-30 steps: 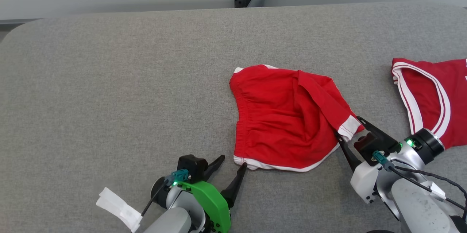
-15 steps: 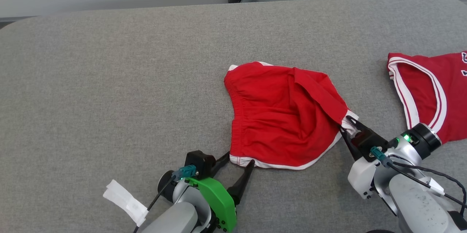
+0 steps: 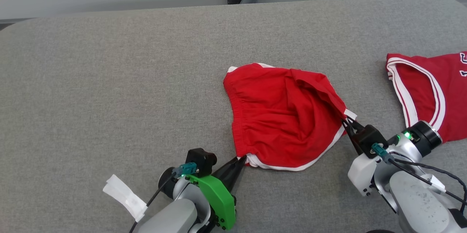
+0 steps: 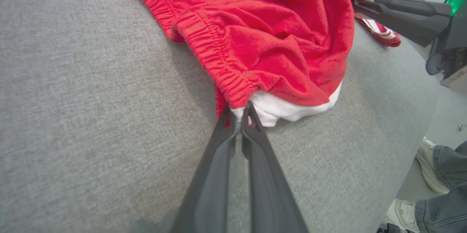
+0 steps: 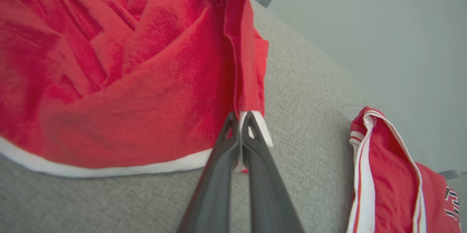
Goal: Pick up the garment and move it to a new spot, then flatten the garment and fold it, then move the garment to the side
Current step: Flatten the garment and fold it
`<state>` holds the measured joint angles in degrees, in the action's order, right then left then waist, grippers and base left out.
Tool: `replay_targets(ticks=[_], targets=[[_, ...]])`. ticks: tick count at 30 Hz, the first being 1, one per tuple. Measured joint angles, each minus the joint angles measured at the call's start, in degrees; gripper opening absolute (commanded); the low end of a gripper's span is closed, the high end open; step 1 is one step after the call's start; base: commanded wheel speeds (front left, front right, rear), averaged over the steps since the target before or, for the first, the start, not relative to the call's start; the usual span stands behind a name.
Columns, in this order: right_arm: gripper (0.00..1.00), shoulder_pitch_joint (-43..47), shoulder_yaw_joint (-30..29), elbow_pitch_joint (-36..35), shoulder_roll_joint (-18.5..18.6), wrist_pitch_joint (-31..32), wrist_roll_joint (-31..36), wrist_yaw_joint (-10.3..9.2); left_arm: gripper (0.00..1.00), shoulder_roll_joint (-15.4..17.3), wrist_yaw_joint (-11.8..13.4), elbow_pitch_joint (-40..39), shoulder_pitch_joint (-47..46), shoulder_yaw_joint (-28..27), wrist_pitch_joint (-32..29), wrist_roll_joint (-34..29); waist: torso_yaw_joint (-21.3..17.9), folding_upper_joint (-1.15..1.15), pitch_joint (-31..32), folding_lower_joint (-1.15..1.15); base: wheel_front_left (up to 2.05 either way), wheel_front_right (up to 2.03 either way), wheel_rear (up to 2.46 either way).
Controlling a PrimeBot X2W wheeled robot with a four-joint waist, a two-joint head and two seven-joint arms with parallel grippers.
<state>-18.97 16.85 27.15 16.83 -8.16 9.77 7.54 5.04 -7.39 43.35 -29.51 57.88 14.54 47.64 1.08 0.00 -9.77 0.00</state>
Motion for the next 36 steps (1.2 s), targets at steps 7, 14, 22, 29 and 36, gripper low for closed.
replay_targets(ticks=[7,14,22,29,36], targets=[[0.00,0.0,-2.0,-0.7,0.0,0.0,-1.7,0.00,0.00,1.8,0.0,-1.0,-0.7,0.6,0.2,2.6,-0.3,0.00,0.8,0.00,0.00,0.00,0.00],[0.00,1.8,-9.6,-7.9,-1.9,7.6,-18.0,0.00,0.00,7.5,0.0,-10.8,0.2,-1.0,-0.6,7.5,-0.9,0.00,2.5,0.00,0.00,0.00,0.00],[0.00,10.5,-22.9,-27.9,-2.4,38.2,-45.2,-0.07,0.00,25.0,3.0,-44.0,5.4,-4.5,-12.4,17.0,-1.8,0.00,4.7,0.00,0.00,0.00,0.00],[0.00,6.5,-36.4,-38.5,-12.4,63.1,-57.4,-0.08,0.00,37.5,7.2,-63.4,-1.8,-11.5,-26.5,25.5,-2.2,0.00,2.7,0.00,0.00,0.00,0.00],[0.00,-18.6,-39.3,-32.5,-13.9,66.6,-51.7,-0.07,0.00,39.0,7.8,-54.7,-22.6,-18.1,-35.3,25.2,-2.5,0.00,-3.9,0.00,0.00,0.00,0.00]])
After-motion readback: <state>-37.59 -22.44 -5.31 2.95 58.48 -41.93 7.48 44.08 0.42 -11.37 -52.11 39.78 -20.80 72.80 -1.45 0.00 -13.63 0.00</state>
